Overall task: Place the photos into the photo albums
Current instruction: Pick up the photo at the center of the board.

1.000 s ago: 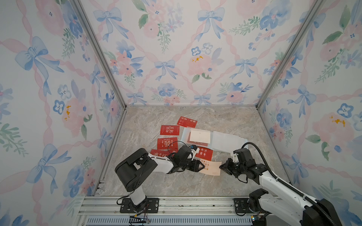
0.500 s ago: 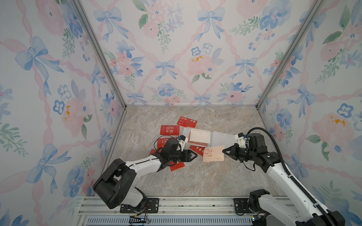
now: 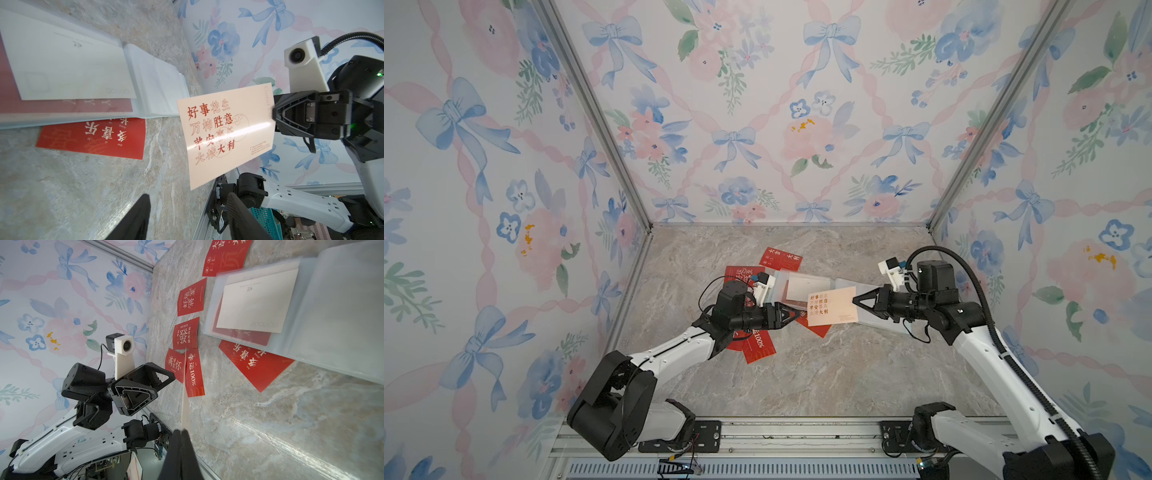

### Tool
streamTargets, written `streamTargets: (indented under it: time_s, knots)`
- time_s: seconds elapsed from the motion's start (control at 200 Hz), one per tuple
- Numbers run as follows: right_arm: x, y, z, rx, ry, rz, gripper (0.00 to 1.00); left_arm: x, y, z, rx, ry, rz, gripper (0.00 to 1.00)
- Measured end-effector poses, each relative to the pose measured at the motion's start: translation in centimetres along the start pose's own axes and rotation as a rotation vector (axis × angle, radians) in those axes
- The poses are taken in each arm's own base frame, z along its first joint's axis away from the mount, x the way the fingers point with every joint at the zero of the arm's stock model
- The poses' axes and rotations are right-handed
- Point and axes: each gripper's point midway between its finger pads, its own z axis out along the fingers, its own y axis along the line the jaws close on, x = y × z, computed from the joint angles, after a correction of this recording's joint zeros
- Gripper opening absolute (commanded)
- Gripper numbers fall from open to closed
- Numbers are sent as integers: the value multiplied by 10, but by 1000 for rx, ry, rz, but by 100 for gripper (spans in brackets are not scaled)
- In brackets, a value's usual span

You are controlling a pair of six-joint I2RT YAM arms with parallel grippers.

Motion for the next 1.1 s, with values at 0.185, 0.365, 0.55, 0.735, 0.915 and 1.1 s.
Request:
streamTargets:
  time_s: [0.185, 0.365, 0.55, 0.735, 0.915, 1.1]
  knots:
    - [-7, 4, 3, -42, 5, -9, 0, -22, -3, -13, 15, -57, 7, 62]
    - [-12, 6, 10, -74, 24, -7, 0, -27, -8, -14, 30, -67, 15, 63]
    - [-18, 15, 10, -122, 17, -4, 0, -30, -12, -16, 49, -74, 20, 63]
    - [-24, 26, 10, -179, 14, 2, 0, -33, -17, -14, 84, -73, 18, 62]
    - [-31, 40, 8, -246, -1, 1, 0, -34, -21, -11, 121, -67, 9, 60]
    - [-30, 50, 12, -288, 13, 0, 0, -35, -24, -6, 150, -60, -8, 59]
